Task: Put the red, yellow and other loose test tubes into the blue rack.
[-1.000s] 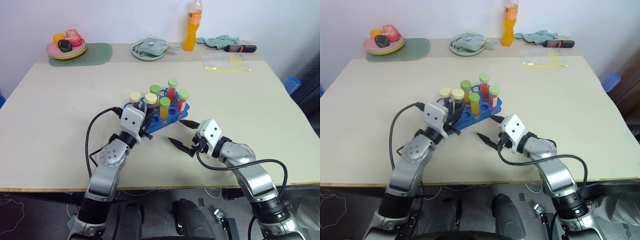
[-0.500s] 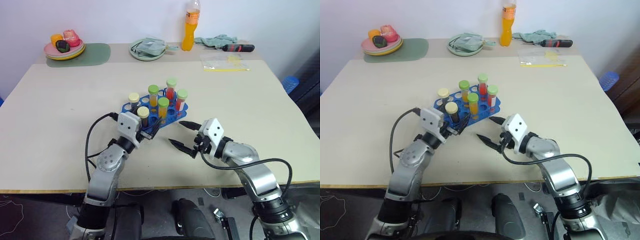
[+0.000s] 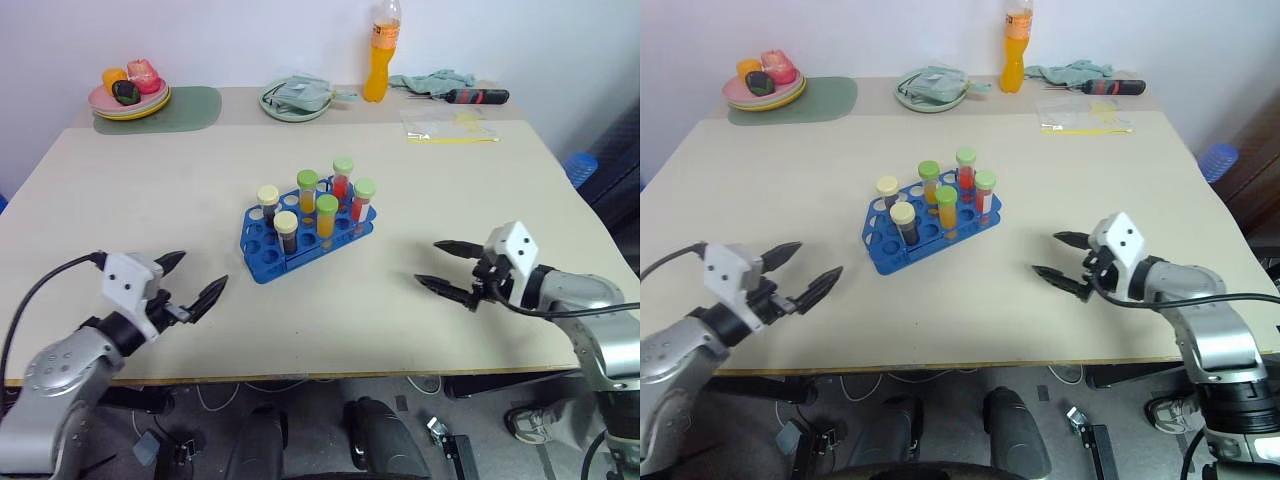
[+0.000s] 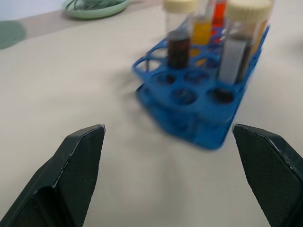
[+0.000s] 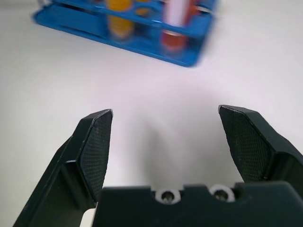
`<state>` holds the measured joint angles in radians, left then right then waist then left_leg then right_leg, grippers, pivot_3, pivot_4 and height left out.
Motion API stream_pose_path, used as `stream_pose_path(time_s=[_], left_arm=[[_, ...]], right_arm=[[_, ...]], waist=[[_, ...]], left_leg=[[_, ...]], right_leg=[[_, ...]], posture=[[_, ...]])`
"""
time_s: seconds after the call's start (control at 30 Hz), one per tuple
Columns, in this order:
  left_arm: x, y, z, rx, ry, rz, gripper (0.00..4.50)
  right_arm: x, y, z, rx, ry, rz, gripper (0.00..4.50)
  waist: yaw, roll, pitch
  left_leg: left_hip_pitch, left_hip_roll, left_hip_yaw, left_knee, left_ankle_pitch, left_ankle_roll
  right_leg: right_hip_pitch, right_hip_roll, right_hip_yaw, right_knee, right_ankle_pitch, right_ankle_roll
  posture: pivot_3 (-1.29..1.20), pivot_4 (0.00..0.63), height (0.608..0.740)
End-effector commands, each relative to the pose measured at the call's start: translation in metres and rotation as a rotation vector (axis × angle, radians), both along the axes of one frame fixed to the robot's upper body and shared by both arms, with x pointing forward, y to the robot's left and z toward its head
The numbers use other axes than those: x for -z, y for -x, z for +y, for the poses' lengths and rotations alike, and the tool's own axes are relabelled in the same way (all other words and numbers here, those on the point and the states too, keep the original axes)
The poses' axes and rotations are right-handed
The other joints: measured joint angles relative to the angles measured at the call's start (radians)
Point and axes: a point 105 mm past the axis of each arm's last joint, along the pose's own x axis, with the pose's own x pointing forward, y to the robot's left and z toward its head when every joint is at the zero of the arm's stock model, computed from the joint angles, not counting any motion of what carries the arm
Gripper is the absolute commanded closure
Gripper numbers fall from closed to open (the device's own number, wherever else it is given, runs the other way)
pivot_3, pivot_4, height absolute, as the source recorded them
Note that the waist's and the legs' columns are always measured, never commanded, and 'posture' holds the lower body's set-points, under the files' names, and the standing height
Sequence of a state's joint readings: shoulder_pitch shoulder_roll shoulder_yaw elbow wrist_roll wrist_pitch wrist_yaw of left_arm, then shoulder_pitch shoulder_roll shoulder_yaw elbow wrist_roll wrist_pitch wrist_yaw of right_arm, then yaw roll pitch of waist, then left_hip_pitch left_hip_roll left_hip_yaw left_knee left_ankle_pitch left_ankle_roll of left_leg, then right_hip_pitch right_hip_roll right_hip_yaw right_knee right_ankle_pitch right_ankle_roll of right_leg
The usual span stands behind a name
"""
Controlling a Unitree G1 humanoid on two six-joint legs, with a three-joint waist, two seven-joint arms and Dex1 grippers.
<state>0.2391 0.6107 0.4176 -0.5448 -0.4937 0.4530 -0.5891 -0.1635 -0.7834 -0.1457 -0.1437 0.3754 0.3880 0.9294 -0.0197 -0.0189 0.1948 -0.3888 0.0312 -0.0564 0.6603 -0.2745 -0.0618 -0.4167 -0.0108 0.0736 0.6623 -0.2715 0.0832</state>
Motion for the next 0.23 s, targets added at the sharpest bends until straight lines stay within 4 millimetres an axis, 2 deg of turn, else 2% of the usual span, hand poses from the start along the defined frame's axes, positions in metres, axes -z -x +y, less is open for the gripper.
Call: stream_pose_path(time_s=[0.03, 0.23], left_arm=[[-0.003, 0.002, 0.015, -0.037, -0.015, -0.012, 0.06], [0.007, 0.005, 0.024, -0.070, -0.022, 0.011, 0.06]], right_arm=[[-0.008, -0.005, -0.009, 0.032, 0.016, -0.051, 0.53], [-0.010, -0.014, -0.009, 0.058, 0.004, -0.085, 0.53]], waist=[[0.000, 0.000, 0.000], [-0.001, 0.000, 0.000]], left_leg=[[0.000, 0.000, 0.000, 0.000, 0.000, 0.000], [0.000, 0.000, 0.001, 0.000, 0.000, 0.000]], right_leg=[[0.000, 0.000, 0.000, 0.000, 0.000, 0.000], [0.000, 0.000, 0.001, 0.000, 0.000, 0.000]], posture=[[0.00, 0.150, 0.740], [0.00, 0.150, 0.740]])
